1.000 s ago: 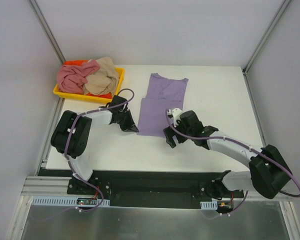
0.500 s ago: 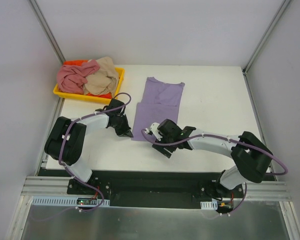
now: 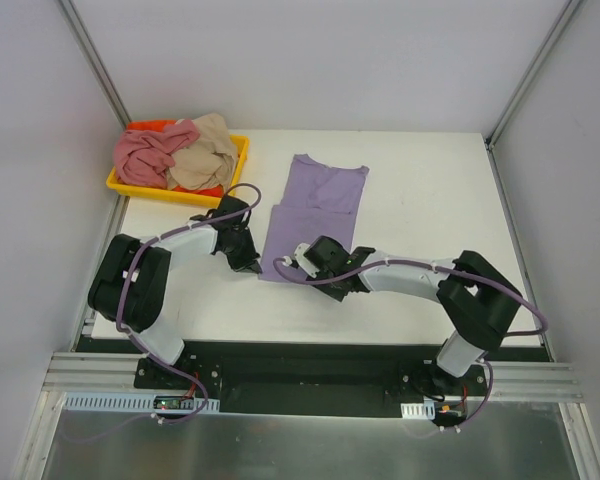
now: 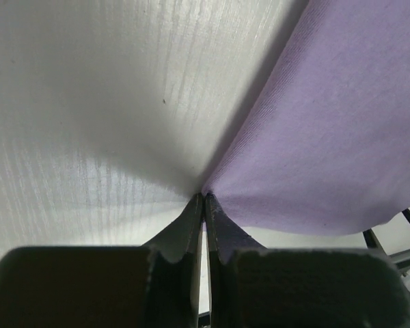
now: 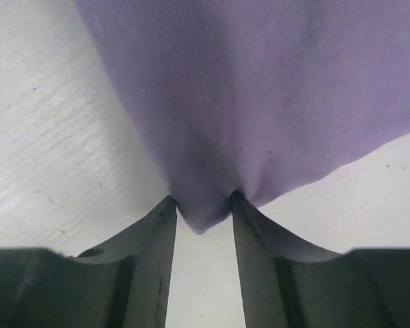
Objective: Fold and stack the t-shirts
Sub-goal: Grab one side of the 2/3 rectangular tshirt with both arms, then fold the long partially folded tshirt into a neat square
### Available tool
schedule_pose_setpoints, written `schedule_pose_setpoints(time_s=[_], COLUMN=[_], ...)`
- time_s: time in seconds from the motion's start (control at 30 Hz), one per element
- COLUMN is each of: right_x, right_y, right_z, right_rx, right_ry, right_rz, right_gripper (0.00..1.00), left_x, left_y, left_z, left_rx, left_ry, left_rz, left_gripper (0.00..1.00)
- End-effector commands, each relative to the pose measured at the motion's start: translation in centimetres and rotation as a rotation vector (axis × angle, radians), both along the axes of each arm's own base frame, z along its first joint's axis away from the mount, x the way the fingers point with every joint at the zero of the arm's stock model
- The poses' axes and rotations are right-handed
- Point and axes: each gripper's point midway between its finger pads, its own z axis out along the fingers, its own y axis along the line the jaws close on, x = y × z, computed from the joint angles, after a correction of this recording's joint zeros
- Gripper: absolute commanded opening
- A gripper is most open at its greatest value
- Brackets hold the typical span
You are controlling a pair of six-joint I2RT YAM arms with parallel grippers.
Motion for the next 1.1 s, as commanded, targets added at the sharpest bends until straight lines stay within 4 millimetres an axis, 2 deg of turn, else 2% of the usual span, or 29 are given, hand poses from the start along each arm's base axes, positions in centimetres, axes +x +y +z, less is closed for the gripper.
schedule_pose_setpoints(time_s=[0.0, 0.13, 0.23, 0.27, 0.3, 0.37, 0.47, 0.6, 0.73, 0.8, 0.87, 0.97, 1.07], right_x=[-0.4, -1.4, -2.3, -2.9, -3.5, -6.2, -10.1, -14.2, -15.6, -15.0, -13.5, -10.5, -6.6], right_y=[-0.6, 1.0, 2.4, 2.9, 3.4, 5.4, 7.5, 9.3, 9.4, 9.2, 8.8, 7.8, 6.0], right_z=[-0.2, 0.9, 1.8, 2.3, 3.0, 4.7, 8.5, 13.9, 17.0, 17.7, 17.9, 17.8, 17.5], right_rx=[-0.075, -0.002, 0.104, 0.138, 0.174, 0.296, 0.463, 0.664, 0.753, 0.771, 0.789, 0.809, 0.826], right_ry=[0.004, 0.003, 0.034, 0.061, 0.079, 0.174, 0.321, 0.517, 0.578, 0.577, 0.567, 0.524, 0.458], right_rz=[0.023, 0.068, 0.093, 0.104, 0.117, 0.184, 0.251, 0.292, 0.305, 0.274, 0.21, 0.103, -0.04], right_gripper=[0.36, 0.25, 0.05, 0.02, 0.01, 0.01, 0.01, 0.01, 0.0, 0.01, 0.01, 0.01, 0.01], left_x=[0.9, 0.6, -0.4, -0.6, -1.1, -2.0, -3.7, -4.5, -4.1, -3.2, -1.9, 0.5, 3.7], left_y=[1.4, 1.8, 2.9, 3.2, 3.5, 4.0, 5.7, 7.5, 8.2, 7.4, 6.6, 4.5, 2.5], left_z=[1.7, 3.0, 3.7, 4.2, 4.5, 5.5, 7.0, 11.3, 16.1, 18.1, 18.8, 19.3, 20.5], left_rx=[0.051, 0.055, 0.078, 0.083, 0.09, 0.088, 0.12, 0.116, 0.076, 0.051, 0.043, 0.015, -0.01], left_ry=[-0.041, -0.072, -0.099, -0.109, -0.11, -0.131, -0.163, -0.322, -0.49, -0.52, -0.513, -0.485, -0.512], left_rz=[0.021, 0.046, 0.087, 0.099, 0.105, 0.129, 0.196, 0.263, 0.288, 0.263, 0.234, 0.188, 0.162], left_gripper=[0.0, 0.0, 0.0, 0.0, 0.0, 0.0, 0.0, 0.0, 0.0, 0.0, 0.0, 0.0, 0.0])
